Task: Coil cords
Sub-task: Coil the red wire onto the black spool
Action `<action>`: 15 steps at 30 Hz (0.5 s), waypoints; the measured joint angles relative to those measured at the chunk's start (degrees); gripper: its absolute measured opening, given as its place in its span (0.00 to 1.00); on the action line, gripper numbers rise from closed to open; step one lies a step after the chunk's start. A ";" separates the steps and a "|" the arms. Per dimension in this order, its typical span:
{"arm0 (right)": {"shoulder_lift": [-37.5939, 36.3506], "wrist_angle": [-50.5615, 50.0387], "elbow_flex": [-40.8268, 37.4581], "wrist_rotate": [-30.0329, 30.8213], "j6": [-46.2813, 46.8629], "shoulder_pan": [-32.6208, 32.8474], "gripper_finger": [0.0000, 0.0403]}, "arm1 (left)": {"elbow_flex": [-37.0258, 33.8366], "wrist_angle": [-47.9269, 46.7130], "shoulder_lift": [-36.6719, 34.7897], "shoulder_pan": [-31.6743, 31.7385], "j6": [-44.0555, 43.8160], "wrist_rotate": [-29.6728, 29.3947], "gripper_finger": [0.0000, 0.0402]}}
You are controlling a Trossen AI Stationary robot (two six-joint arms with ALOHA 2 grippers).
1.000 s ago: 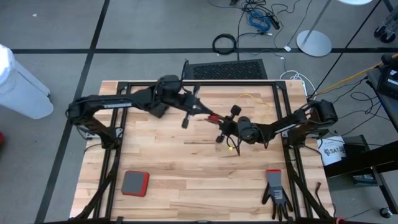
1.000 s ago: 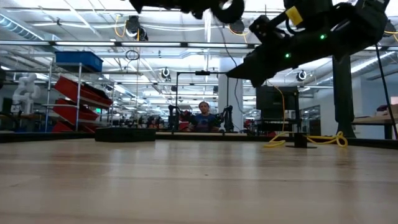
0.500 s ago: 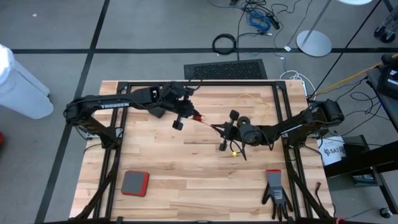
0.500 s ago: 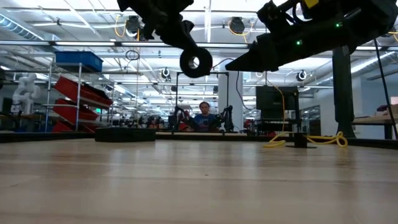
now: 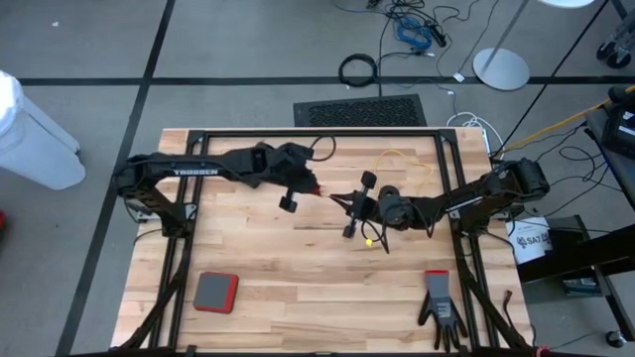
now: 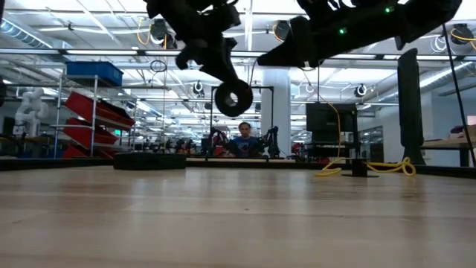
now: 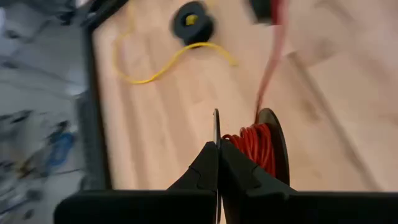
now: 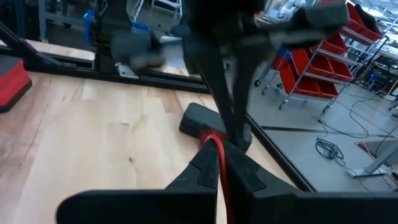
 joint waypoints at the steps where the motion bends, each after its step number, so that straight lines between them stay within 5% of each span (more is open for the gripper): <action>1: 0.00 -0.59 0.57 0.00 -0.02 0.00 0.00 | 0.00 1.25 0.49 -0.37 0.08 -1.88 0.00; 15: 0.00 3.81 1.70 3.77 -3.13 -0.43 0.00 | -0.02 24.12 2.12 -2.56 -4.99 -9.20 0.00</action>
